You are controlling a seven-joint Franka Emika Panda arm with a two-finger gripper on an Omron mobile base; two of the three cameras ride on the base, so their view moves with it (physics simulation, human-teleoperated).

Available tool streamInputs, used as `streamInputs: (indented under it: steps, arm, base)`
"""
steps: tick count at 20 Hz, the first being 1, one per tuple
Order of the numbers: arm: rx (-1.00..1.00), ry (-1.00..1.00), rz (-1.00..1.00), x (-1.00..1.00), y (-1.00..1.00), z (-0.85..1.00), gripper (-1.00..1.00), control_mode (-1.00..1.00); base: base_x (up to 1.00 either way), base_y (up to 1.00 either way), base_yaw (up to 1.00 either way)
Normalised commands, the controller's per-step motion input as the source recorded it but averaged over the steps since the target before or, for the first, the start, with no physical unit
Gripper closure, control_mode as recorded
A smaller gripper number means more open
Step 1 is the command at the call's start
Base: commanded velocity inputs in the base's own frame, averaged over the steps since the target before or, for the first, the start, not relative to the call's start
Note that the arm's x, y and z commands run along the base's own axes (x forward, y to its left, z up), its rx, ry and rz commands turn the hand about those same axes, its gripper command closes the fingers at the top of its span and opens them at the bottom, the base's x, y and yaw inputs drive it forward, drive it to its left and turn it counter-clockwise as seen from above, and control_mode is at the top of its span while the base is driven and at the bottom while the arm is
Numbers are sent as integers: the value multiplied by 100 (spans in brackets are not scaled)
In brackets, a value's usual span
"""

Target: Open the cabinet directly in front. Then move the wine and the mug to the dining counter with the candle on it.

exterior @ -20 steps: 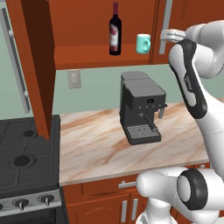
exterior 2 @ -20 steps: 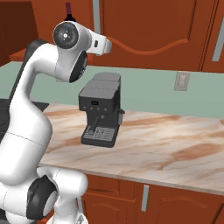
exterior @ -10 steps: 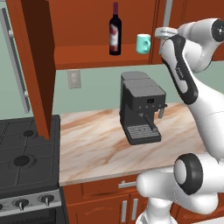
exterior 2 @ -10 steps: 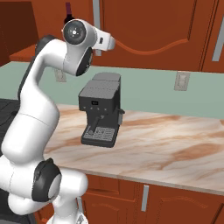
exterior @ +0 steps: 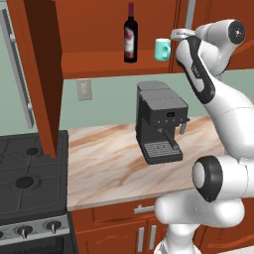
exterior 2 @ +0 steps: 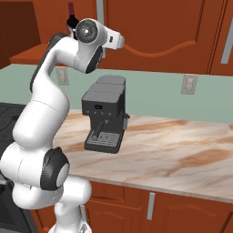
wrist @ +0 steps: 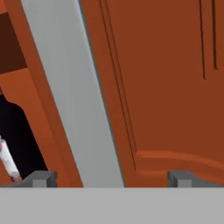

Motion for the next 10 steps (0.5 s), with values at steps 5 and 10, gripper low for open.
streamInputs:
  steps: [5, 10]
  arm:
    - [0, 0, 0, 45, -9, 0, -100, -100]
    - [0, 0, 0, 47, 0, 0, 100, -100]
  base:
    - [0, 0, 0]
    - [0, 0, 0]
